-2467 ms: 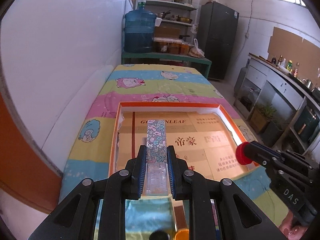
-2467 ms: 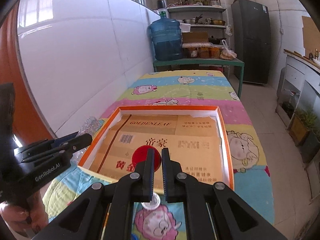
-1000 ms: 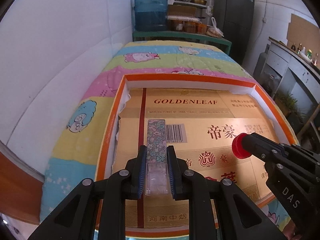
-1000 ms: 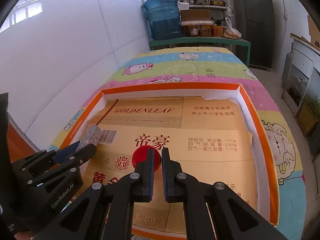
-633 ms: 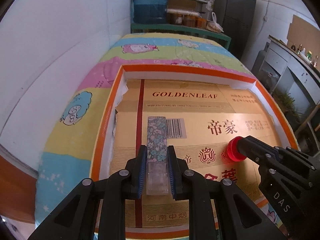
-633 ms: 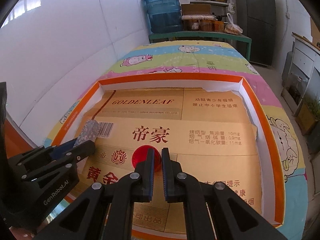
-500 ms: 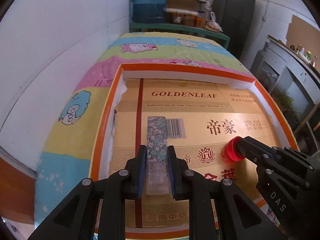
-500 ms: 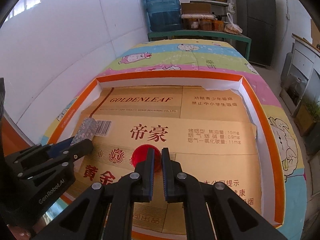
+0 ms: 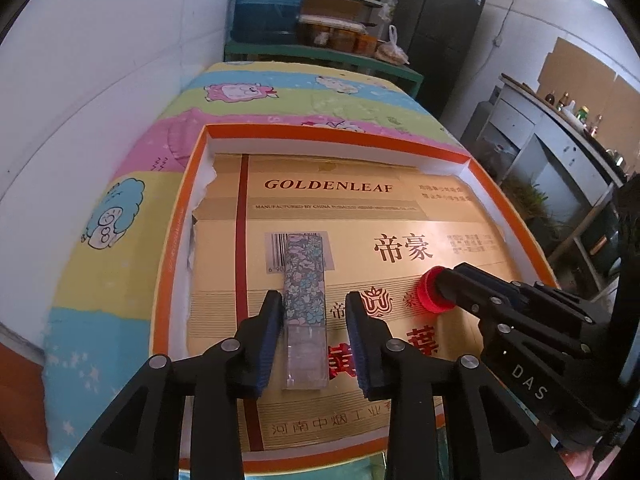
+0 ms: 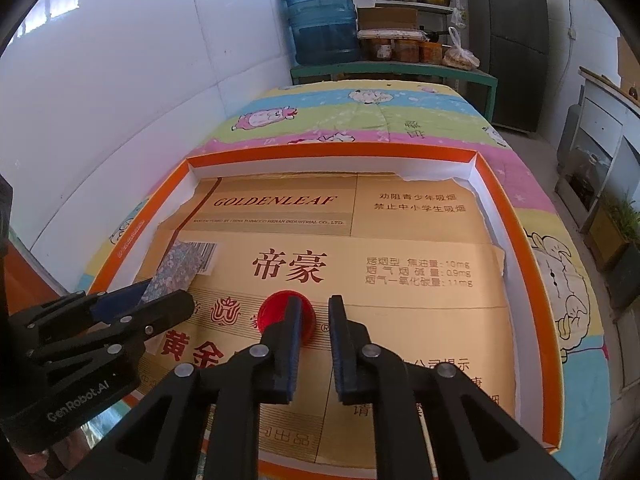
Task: Organize rigid objects
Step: 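Open the left tool releasing the strip while the right tool releases the red cap into the tray, then withdraw both open tools from the tray back toward the remaining objects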
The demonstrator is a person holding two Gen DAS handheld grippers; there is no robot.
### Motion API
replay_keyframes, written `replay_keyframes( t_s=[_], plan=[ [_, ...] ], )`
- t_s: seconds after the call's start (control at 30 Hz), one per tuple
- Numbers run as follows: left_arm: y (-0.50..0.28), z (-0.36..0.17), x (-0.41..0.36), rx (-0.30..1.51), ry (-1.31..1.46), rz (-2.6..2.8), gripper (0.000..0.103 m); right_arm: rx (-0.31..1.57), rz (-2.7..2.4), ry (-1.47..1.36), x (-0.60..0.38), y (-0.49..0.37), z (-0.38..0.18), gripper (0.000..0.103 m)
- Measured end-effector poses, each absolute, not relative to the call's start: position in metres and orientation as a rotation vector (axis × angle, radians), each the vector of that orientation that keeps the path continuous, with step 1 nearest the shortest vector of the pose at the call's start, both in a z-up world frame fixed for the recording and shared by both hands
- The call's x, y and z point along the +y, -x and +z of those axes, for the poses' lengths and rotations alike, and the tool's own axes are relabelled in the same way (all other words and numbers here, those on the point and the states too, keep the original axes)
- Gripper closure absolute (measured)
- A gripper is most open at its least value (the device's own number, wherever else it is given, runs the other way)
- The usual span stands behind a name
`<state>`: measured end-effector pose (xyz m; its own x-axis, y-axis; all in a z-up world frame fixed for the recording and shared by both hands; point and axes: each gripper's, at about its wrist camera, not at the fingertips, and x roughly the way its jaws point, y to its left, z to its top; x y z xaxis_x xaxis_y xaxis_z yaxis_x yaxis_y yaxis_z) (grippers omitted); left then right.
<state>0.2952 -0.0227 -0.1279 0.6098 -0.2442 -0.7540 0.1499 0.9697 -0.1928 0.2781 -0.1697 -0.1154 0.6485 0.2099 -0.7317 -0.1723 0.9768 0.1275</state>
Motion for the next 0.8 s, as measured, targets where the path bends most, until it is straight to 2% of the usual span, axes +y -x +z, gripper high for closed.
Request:
replay_keyframes(
  t_s=[0.1, 0.3, 0.47, 0.6, 0.8],
  plan=[
    [-0.294, -0.127, -0.024, 0.887, 0.099, -0.224, 0.070, 0.828, 0.208, -0.053, -0.172, -0.277, -0.114, 0.077],
    [-0.286, -0.119, -0.031, 0.846, 0.035, -0.196, 0.069, 0.813, 0.205, -0.061, -0.175, -0.275, -0.110, 0.077],
    [-0.274, -0.103, -0.026, 0.793, 0.033, -0.183, 0.055, 0.802, 0.206, -0.076, -0.179, -0.272, -0.106, 0.076],
    [-0.263, -0.094, -0.019, 0.771, 0.056, -0.189, 0.052, 0.799, 0.210, -0.086, -0.180, -0.268, -0.100, 0.076],
    [-0.239, -0.077, -0.011, 0.735, 0.068, -0.178, 0.052, 0.777, 0.202, -0.074, -0.179, -0.253, -0.086, 0.064]
  ],
)
